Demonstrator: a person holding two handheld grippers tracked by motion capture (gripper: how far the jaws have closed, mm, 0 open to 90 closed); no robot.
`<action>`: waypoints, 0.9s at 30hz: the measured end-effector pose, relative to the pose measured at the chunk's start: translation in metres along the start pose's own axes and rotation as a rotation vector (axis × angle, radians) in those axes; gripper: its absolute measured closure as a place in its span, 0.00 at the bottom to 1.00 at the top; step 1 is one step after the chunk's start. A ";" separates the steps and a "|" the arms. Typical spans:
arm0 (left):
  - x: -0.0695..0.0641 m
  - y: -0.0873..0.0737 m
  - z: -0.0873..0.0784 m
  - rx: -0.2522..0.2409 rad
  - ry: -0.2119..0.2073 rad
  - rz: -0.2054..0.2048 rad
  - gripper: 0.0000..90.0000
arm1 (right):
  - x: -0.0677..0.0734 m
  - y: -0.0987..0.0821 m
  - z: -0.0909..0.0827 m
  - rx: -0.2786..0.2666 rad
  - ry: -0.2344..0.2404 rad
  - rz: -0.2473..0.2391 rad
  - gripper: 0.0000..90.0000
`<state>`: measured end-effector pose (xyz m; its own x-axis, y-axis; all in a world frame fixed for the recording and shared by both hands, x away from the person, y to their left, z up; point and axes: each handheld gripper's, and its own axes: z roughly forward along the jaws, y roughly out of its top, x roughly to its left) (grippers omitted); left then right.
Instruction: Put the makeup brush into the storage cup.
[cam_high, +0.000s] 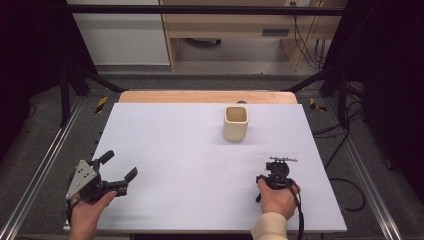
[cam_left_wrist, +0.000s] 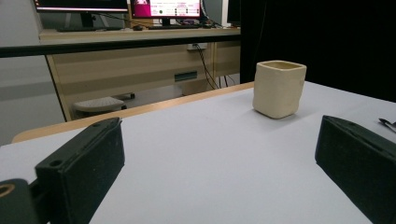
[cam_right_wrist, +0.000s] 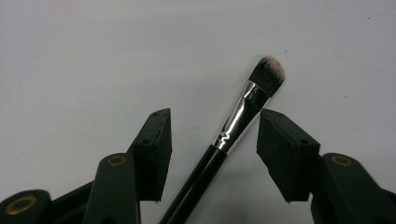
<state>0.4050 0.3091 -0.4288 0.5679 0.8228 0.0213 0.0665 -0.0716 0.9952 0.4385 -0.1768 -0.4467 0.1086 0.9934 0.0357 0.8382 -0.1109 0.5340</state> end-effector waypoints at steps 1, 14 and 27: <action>0.000 0.000 0.000 -0.001 0.000 -0.001 0.01 | 0.000 0.000 0.000 0.001 0.002 0.005 0.52; 0.000 0.000 0.001 0.002 -0.001 0.003 0.01 | 0.001 -0.001 0.003 0.024 -0.001 0.025 0.53; -0.001 0.001 0.000 -0.001 -0.002 0.003 0.01 | 0.003 -0.003 0.007 0.042 0.011 0.051 0.58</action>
<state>0.4049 0.3085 -0.4281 0.5699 0.8213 0.0245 0.0638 -0.0739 0.9952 0.4402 -0.1736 -0.4539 0.1461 0.9867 0.0711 0.8537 -0.1620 0.4950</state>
